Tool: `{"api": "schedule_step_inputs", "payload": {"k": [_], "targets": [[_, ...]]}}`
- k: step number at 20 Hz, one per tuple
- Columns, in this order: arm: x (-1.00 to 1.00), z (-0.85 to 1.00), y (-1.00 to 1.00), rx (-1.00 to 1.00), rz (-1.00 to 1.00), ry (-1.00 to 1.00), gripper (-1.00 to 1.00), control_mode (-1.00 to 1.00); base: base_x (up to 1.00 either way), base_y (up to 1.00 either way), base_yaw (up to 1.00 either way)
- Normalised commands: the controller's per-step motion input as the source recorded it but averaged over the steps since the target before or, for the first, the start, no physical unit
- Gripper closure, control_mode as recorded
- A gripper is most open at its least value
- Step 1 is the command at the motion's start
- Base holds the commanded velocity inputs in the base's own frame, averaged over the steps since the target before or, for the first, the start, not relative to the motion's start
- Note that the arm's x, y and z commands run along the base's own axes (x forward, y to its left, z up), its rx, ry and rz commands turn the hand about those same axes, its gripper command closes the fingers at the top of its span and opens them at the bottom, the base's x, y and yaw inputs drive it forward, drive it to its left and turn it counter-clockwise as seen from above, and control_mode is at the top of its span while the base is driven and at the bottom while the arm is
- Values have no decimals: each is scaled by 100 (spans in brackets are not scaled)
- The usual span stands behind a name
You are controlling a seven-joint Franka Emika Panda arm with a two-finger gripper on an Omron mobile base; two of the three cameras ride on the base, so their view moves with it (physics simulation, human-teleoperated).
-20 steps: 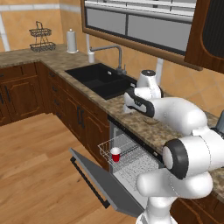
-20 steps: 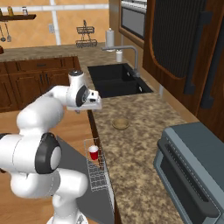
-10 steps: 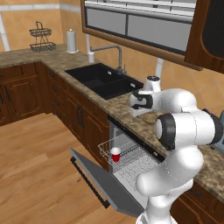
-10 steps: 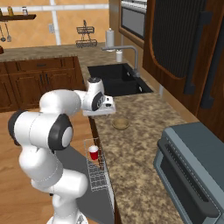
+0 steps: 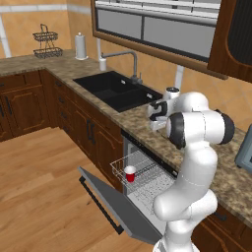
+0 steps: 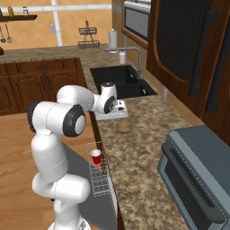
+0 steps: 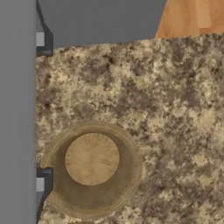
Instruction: Pick up the cup and bowl from the counter, place them in the dishwasher, and close the dishwasher door.
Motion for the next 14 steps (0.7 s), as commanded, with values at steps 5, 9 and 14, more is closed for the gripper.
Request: {"api": "schedule_step_inputs", "payload": {"k": [5,9,14], "targets": [[24,-34,-11,-4,0,5,-100,-100,0,0,0],[31,-36,-13,-3,0,1,-100,-100,0,0,0],[14,-35,-5,-3,0,1,-100,-100,0,0,0]]}}
